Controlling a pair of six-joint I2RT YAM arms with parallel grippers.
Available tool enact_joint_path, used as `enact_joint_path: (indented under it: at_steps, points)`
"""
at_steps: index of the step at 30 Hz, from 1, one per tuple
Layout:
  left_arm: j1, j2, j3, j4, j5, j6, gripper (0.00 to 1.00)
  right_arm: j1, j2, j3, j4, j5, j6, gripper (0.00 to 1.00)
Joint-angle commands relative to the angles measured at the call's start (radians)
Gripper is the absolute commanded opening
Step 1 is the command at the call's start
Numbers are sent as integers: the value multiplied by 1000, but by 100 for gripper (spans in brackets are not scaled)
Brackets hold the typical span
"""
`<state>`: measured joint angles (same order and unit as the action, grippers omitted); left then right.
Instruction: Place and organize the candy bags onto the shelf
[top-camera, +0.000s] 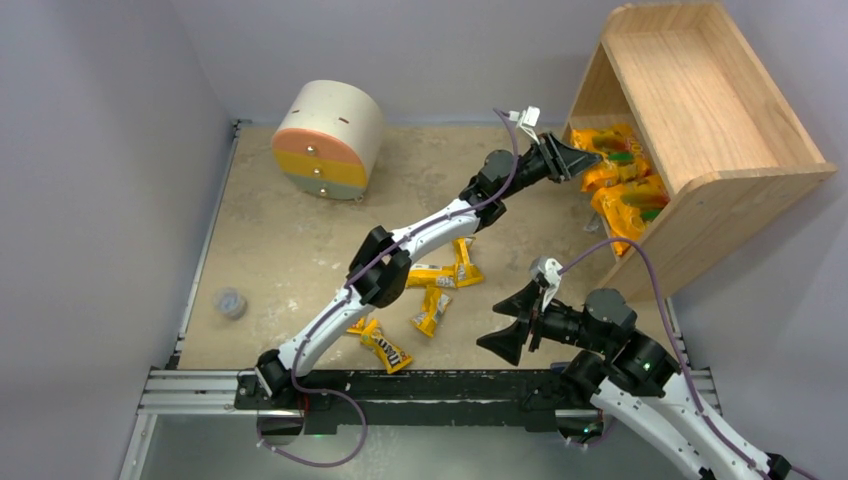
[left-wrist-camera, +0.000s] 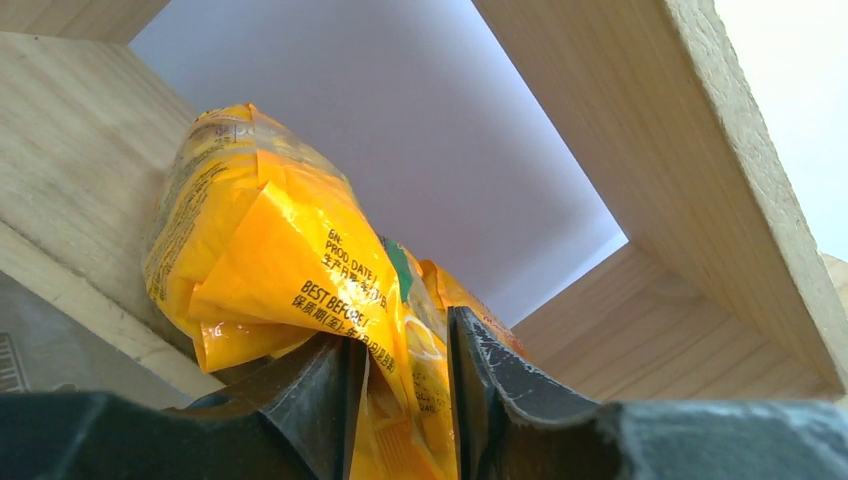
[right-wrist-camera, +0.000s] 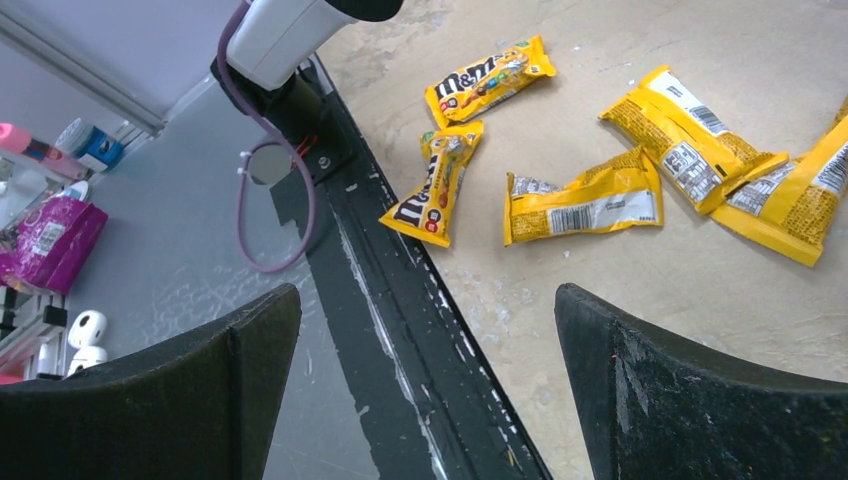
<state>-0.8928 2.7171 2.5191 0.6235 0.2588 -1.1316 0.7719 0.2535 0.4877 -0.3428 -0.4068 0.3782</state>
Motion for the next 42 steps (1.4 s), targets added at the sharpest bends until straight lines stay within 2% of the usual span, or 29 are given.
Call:
enact_joint_path:
  at_steps: [1, 4, 8, 10, 11, 19, 26, 32, 37, 40, 42]
  points:
    - [12, -25, 49, 33, 8, 35, 39, 1, -16, 0, 8, 33, 14, 99]
    - [15, -46, 33, -5, 33, 75, 46, 1, -15, 0, 4, 40, 16, 99]
    - [30, -100, -32, -59, 60, 114, 62, 1, -12, 3, 0, 50, 17, 99]
    - [39, -107, -38, -63, 90, 114, 78, 1, -11, 2, 1, 55, 16, 99]
    - [42, -110, -40, -63, 98, 110, 83, 1, -10, 3, 1, 57, 16, 99]
    - [45, -131, -57, -8, 163, 115, 89, 1, -14, 5, -1, 62, 17, 99]
    - [56, -294, -163, -76, 195, 243, 92, 1, 5, 23, -23, 117, 18, 99]
    - [110, -584, -483, -247, 107, 452, 94, 1, 72, 112, -84, 233, 1, 99]
    - [222, -926, -892, -220, 34, 504, 95, 1, 202, 221, -182, 361, -40, 99]
    - [238, -1113, -1056, -349, -84, 628, 96, 2, 293, 290, -178, 394, -51, 99]
    - [238, -1248, -1164, -459, -167, 691, 96, 2, 362, 349, -177, 479, -33, 98]
